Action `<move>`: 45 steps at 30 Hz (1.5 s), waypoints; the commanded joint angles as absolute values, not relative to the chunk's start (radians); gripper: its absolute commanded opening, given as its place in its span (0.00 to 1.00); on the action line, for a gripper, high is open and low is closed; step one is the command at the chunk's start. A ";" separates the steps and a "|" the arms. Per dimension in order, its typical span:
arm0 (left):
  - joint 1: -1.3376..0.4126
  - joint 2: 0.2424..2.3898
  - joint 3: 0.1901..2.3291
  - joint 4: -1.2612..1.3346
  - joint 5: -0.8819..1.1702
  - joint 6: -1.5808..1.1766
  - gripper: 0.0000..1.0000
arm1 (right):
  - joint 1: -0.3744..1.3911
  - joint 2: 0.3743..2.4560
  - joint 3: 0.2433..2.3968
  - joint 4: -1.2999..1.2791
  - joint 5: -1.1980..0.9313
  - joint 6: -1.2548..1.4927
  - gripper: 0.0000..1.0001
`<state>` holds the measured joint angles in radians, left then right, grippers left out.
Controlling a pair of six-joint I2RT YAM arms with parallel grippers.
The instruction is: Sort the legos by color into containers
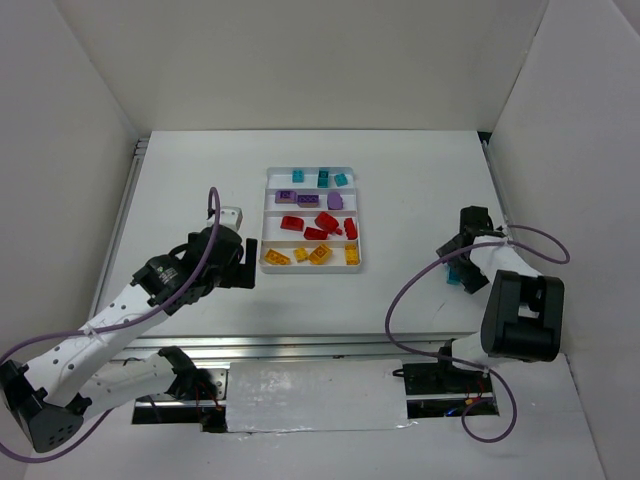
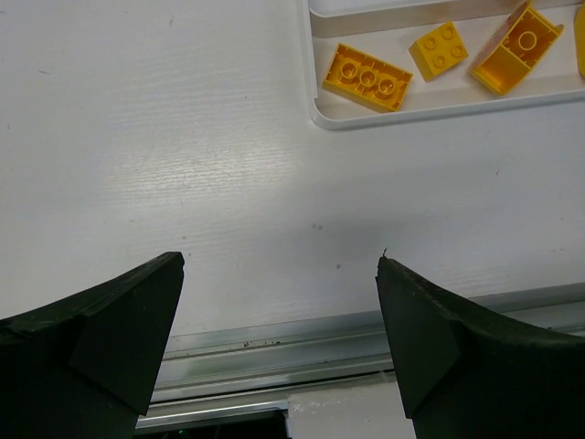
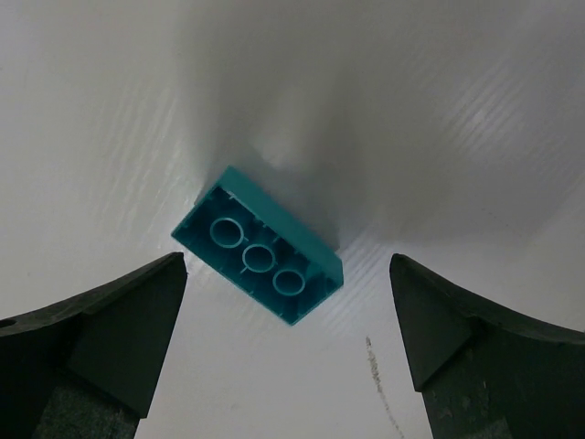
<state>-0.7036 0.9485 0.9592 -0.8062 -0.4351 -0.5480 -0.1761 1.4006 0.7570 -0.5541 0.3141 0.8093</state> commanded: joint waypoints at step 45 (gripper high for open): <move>-0.689 0.838 0.959 -0.799 -0.532 -0.574 1.00 | 0.434 2.002 1.737 -0.517 0.155 0.796 0.00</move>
<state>-0.6964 0.8787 0.9592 -0.8177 -0.5049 -0.5575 0.3866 1.8149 1.5681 -0.4606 0.1772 0.7925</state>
